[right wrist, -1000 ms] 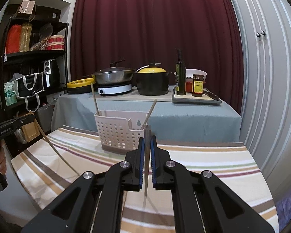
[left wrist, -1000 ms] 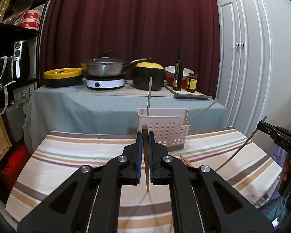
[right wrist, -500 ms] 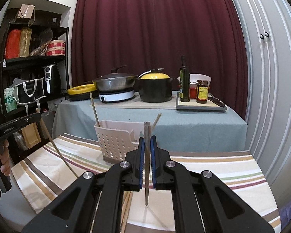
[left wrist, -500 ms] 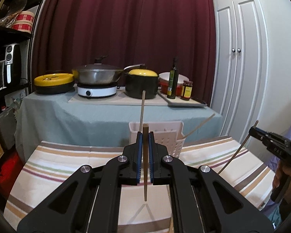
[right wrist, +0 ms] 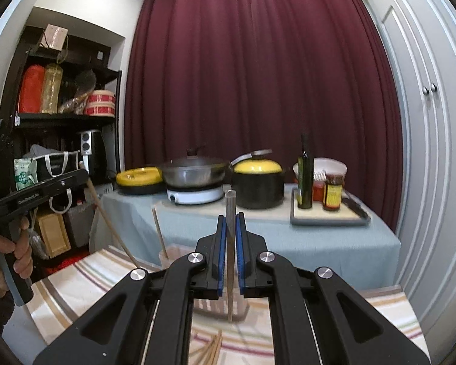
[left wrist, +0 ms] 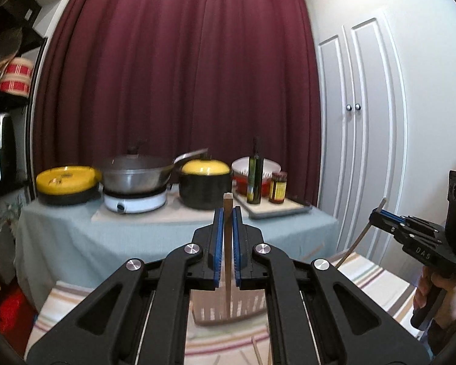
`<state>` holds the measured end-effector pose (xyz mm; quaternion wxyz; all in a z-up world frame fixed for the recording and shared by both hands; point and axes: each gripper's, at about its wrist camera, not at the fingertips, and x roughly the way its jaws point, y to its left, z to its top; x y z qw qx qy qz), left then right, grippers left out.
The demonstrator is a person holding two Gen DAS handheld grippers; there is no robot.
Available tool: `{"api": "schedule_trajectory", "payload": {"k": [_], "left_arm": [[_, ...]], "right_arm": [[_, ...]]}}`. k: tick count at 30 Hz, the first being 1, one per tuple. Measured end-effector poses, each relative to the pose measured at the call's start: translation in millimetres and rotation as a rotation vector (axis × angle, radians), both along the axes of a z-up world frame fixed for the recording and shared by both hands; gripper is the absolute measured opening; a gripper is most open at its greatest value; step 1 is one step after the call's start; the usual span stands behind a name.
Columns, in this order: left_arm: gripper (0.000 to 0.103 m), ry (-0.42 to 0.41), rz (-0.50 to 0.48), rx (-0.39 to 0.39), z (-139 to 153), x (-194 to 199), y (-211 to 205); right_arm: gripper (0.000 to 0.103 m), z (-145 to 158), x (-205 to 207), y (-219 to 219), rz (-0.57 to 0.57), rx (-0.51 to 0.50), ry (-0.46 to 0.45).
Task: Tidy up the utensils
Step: 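Lift both chopsticks upright and carry them over the white holder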
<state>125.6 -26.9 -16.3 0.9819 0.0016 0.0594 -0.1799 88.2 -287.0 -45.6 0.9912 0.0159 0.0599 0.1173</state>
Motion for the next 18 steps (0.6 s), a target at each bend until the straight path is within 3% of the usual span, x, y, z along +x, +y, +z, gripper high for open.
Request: {"api": "schedule_trajectory", "payload": {"k": [10, 18], "left_arm": [[0.006, -0.103, 0.008, 0.015, 33.0, 47.0, -19.2], [0.006, -0.105, 0.037, 0.051, 18.8, 83.6, -30.9]], "right_arm": [[0.007, 23.9, 49.5, 3.1, 0.015, 0.023, -0.082], [0.007, 4.6, 87.5, 13.7, 0.024, 0.015, -0.042]]}}
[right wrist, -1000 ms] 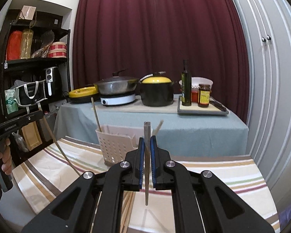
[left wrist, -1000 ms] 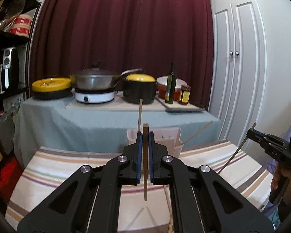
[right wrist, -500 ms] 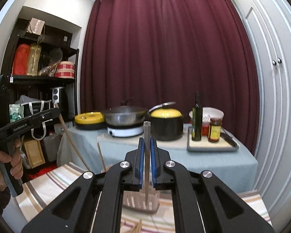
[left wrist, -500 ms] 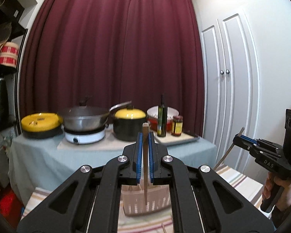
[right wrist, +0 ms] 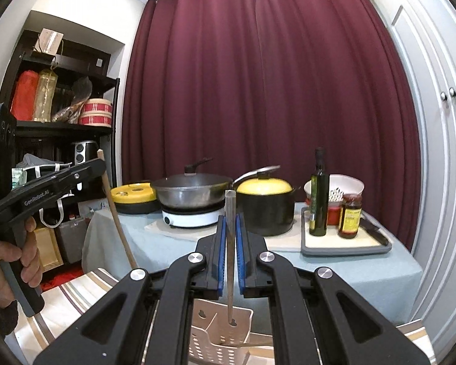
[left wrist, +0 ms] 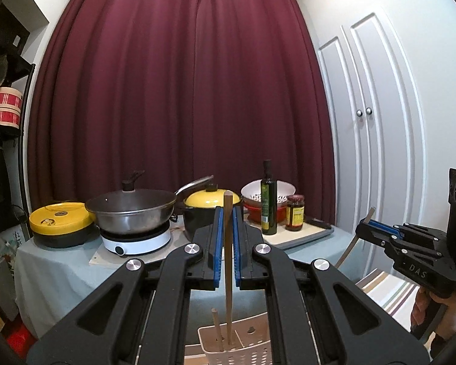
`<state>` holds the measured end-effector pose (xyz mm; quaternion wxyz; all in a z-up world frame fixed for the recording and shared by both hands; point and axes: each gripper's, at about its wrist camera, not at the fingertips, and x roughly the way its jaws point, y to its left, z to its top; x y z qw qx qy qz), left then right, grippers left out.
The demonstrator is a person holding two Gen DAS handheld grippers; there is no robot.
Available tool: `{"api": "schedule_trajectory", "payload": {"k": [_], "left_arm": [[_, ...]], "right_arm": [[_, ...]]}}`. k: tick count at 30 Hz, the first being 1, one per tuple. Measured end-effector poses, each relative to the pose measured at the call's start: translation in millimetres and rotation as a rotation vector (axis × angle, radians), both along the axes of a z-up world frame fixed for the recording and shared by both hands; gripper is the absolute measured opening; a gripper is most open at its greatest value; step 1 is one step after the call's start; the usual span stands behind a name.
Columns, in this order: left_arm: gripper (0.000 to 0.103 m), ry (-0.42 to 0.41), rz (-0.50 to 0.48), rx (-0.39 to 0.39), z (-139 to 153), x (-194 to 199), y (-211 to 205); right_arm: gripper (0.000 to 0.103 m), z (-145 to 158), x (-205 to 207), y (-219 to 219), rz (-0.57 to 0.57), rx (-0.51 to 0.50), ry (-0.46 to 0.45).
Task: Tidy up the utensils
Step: 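Lift both chopsticks upright and carry them over the white holder, then open the left tool over the holder while the right tool releases its chopstick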
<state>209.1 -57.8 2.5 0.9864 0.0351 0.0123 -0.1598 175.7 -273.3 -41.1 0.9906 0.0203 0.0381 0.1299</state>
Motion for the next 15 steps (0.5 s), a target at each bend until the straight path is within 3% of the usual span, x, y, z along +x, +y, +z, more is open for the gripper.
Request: {"api": "schedule_trajectory", "payload": {"k": [13, 15], "left_arm": [[0.006, 0.156, -0.012, 0.026, -54.2, 38.9, -3.8], [0.01, 0.168, -0.015, 0.025, -58.6, 39.1, -3.6]], "right_arm": [[0.007, -49.3, 34.9, 4.3, -0.001, -0.009, 0.155], [0.008, -53.8, 37.2, 5.6, 0.001, -0.015, 0.173]]}}
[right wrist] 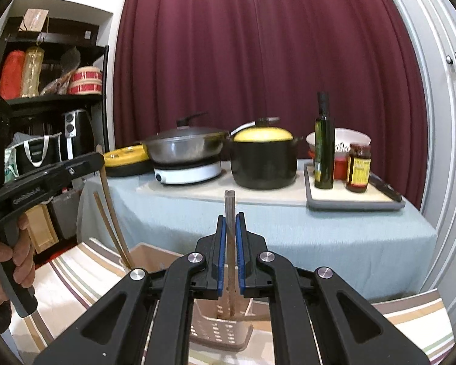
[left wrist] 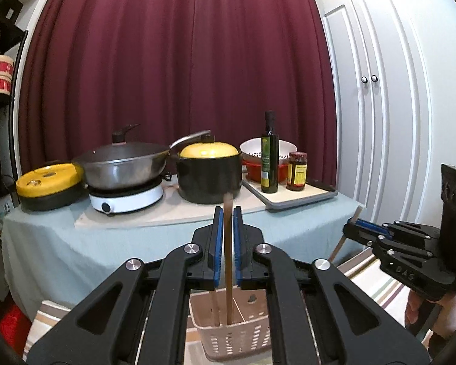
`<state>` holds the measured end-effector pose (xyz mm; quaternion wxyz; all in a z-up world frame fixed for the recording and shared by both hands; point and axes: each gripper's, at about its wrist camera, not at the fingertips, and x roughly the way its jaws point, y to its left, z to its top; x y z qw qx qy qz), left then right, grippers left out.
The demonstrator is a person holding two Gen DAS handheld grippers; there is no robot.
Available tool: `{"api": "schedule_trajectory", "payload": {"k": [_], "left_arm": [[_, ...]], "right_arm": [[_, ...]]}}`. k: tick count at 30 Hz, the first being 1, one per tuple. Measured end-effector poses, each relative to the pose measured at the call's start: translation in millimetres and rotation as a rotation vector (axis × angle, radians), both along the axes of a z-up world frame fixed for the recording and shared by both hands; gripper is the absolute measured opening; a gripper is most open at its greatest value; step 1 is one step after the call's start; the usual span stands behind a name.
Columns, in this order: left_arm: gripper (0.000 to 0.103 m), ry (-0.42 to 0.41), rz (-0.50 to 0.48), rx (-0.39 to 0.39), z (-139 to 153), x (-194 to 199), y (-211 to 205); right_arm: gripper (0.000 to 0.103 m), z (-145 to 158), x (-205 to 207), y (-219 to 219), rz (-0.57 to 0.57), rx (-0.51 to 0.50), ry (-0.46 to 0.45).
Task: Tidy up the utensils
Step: 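Open the left tool over the holder while the right tool releases its chopstick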
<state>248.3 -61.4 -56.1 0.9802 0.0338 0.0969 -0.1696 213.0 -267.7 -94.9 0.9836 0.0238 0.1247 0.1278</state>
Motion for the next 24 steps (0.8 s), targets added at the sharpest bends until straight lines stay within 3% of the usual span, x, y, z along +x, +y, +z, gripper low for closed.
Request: {"api": "schedule_trajectory", "payload": {"k": [1, 3, 6, 12, 19, 24], "left_arm": [[0.012, 0.006, -0.001, 0.0, -1.7, -0.4, 0.3], [0.024, 0.011, -0.002, -0.003, -3.2, -1.8, 1.0], [0.033, 0.017, 0.0, -0.012, -4.4, -6.8, 4.0], [0.051, 0.022, 0.005, -0.023, -5.7, -29.7, 10.6], [0.055, 0.043, 0.007, -0.026, -13.6, -65.2, 18.7], [0.055, 0.095, 0.021, -0.028, -36.0, -93.3, 24.7]], "right_arm": [[0.009, -1.6, -0.2, 0.9, -0.001, -0.003, 0.004], [0.025, -2.2, -1.2, 1.9, -0.005, -0.008, 0.004], [0.042, 1.2, -6.1, 2.1, -0.013, -0.006, -0.008], [0.055, 14.8, -28.6, -0.3, -0.033, -0.016, -0.048], [0.058, 17.4, -69.8, -3.0, -0.052, -0.034, -0.066], [0.058, -4.4, -96.9, -7.6, -0.073, -0.034, -0.02]]}}
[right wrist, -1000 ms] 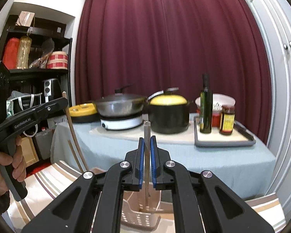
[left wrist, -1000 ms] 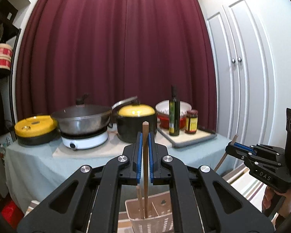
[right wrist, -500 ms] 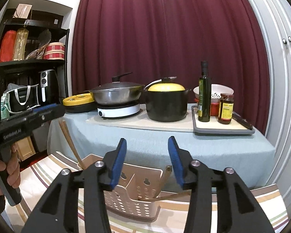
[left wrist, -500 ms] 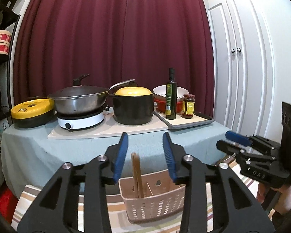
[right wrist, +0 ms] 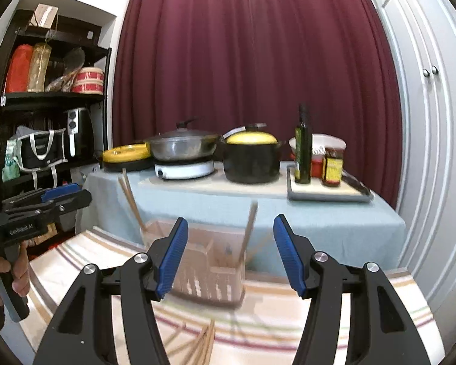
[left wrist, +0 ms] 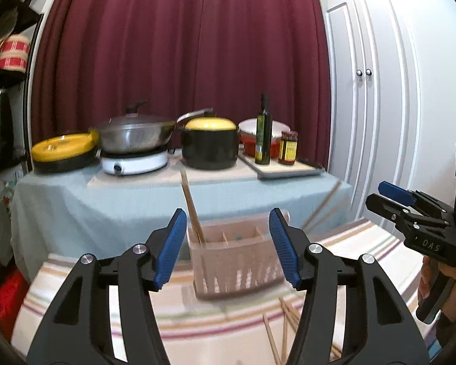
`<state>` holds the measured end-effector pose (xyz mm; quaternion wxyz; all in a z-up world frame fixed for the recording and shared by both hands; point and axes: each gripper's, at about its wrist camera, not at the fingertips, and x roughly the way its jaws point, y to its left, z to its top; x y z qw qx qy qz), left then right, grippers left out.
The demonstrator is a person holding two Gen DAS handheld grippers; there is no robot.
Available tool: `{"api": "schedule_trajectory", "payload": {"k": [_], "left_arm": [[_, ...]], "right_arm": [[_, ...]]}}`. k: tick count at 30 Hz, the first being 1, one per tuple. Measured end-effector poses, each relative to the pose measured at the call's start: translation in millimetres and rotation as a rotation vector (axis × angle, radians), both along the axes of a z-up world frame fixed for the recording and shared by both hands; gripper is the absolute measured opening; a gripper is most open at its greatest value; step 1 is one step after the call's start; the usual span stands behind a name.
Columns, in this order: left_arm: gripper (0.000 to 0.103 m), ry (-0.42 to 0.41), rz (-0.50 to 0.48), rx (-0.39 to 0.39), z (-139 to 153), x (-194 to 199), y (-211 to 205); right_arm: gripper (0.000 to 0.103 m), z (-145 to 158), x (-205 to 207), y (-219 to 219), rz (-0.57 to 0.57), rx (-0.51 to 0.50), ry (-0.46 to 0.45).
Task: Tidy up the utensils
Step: 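Open the left tool over the holder while the right tool releases its chopstick, then move both open tools back toward the remaining chopsticks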
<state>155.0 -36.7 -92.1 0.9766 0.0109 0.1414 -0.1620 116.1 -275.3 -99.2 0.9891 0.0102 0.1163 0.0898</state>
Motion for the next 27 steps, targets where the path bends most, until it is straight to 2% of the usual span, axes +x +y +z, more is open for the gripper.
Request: {"api": "schedule_trajectory", "payload": {"k": [7, 18, 27], "left_arm": [[0.055, 0.117, 0.034, -0.012, -47.1, -32.6, 8.9], [0.055, 0.22, 0.059, 0.018, -112.4, -80.6, 13.0], [0.055, 0.281, 0.049, 0.033, -145.5, -107.7, 10.2]], "right_arm": [[0.058, -45.8, -32.3, -6.4, -0.041, 0.012, 0.089], [0.057, -109.6, -76.0, -2.0, -0.044, -0.012, 0.208], [0.052, -147.0, -106.4, 7.4, 0.009, -0.022, 0.299]]}}
